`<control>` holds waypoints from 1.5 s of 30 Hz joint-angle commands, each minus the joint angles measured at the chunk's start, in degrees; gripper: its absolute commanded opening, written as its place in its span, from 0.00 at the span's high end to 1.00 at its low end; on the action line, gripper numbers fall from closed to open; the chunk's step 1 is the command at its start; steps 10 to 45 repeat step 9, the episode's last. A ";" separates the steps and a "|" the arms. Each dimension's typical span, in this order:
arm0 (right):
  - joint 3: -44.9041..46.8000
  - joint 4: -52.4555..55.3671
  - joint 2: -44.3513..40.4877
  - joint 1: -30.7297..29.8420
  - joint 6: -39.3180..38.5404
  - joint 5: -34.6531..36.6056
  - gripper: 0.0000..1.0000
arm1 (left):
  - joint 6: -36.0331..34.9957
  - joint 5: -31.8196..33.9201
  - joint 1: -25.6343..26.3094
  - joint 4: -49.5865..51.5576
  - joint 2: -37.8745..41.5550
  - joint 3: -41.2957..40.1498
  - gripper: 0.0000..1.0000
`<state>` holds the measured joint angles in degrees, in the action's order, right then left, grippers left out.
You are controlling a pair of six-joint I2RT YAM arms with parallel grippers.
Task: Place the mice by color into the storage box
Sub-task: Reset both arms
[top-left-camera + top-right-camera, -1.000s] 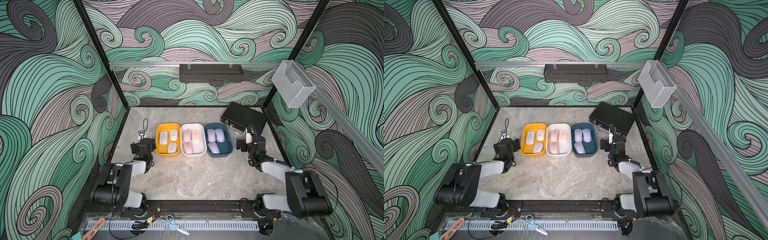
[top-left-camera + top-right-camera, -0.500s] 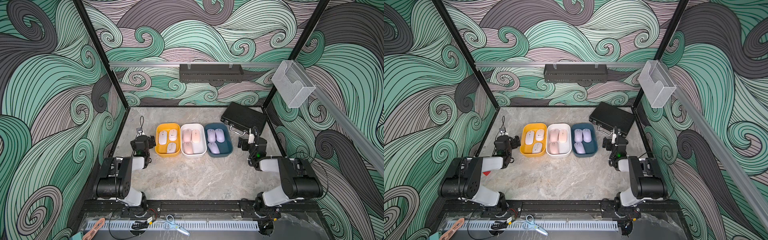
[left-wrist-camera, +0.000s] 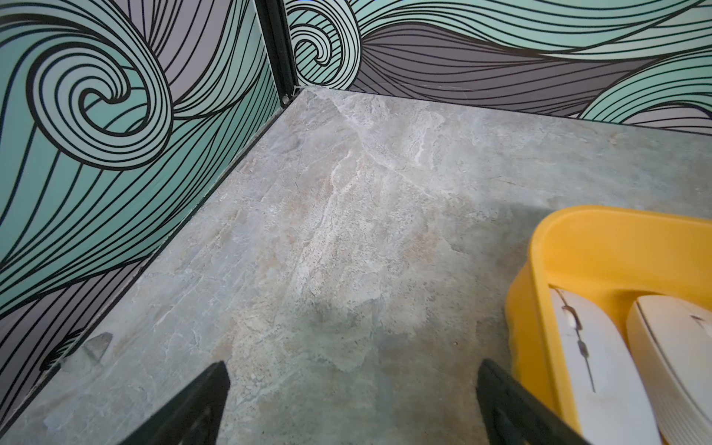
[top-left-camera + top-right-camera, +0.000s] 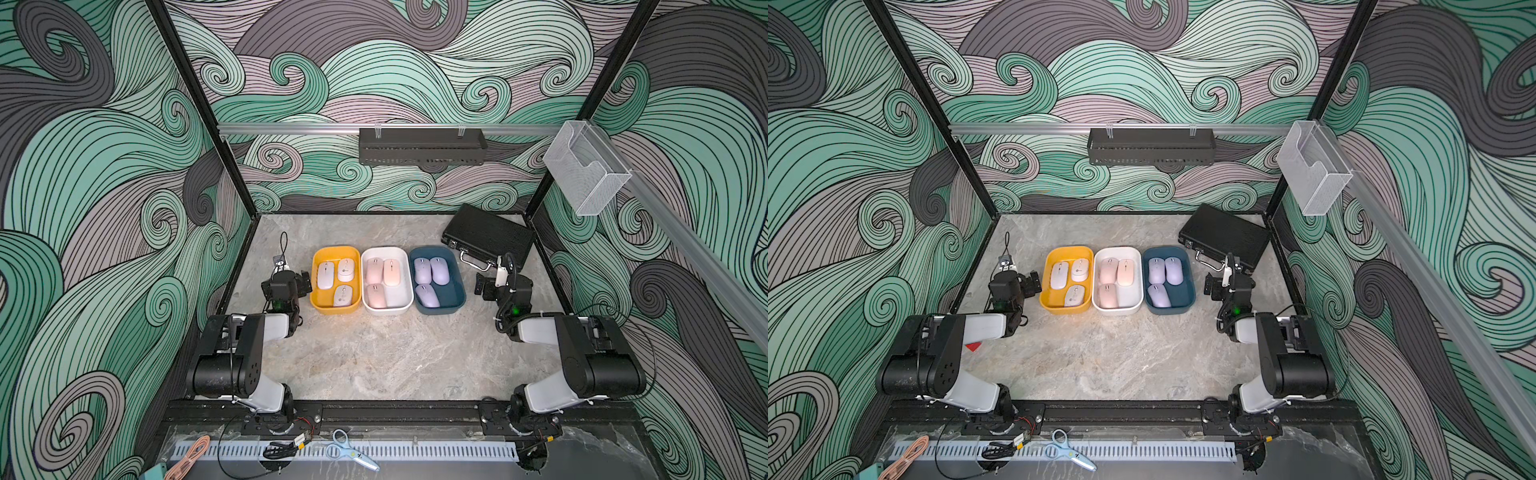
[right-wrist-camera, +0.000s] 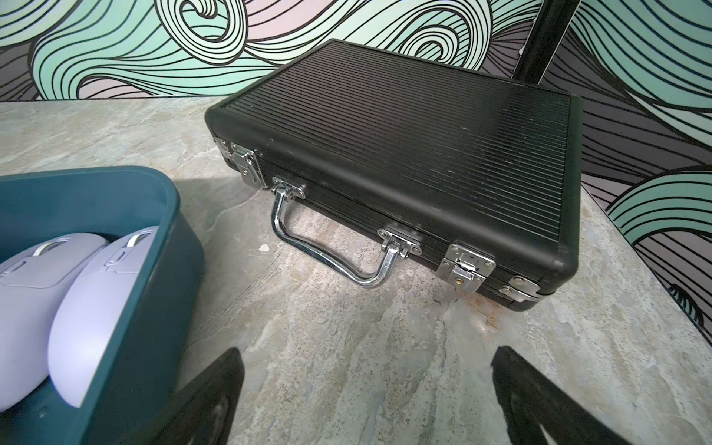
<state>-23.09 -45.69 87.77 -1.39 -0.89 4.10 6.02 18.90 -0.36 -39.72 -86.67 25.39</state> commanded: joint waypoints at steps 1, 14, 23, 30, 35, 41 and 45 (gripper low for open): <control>-0.94 -0.56 0.05 -0.28 -0.76 0.66 0.01 | 0.24 -0.44 -0.58 1.16 -0.24 1.07 0.01; -0.70 -0.81 -0.06 -0.28 -0.78 0.62 0.01 | 0.31 -0.41 -0.54 1.14 -0.24 1.07 0.02; -0.70 -0.81 -0.06 -0.28 -0.78 0.62 0.01 | 0.31 -0.41 -0.54 1.14 -0.24 1.07 0.02; -0.70 -0.81 -0.06 -0.28 -0.78 0.62 0.01 | 0.31 -0.41 -0.54 1.14 -0.24 1.07 0.02; -0.70 -0.81 -0.06 -0.28 -0.78 0.62 0.01 | 0.31 -0.41 -0.54 1.14 -0.24 1.07 0.02; -0.70 -0.81 -0.06 -0.28 -0.78 0.62 0.01 | 0.31 -0.41 -0.54 1.14 -0.24 1.07 0.02; -0.70 -0.81 -0.06 -0.28 -0.78 0.62 0.01 | 0.31 -0.41 -0.54 1.14 -0.24 1.07 0.02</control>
